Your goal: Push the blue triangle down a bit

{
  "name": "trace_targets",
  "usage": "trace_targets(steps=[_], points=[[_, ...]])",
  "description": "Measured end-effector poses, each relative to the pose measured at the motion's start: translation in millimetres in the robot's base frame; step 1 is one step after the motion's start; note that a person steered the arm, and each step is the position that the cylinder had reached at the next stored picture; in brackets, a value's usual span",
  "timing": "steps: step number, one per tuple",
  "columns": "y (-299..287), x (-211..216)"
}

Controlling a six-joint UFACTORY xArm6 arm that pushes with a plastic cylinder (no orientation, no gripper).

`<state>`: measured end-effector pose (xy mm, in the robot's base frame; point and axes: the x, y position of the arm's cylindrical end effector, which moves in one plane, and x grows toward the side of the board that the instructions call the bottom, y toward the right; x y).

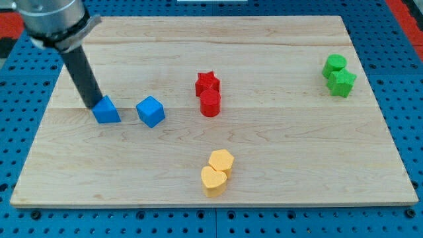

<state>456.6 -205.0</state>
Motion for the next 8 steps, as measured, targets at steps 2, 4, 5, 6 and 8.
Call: trace_targets(steps=[2,4,5,6,8], points=[[-2.4,61.9],[-59.7,46.3],[-66.5,24.8],[-46.6,-16.2],[-57.4,-28.6]])
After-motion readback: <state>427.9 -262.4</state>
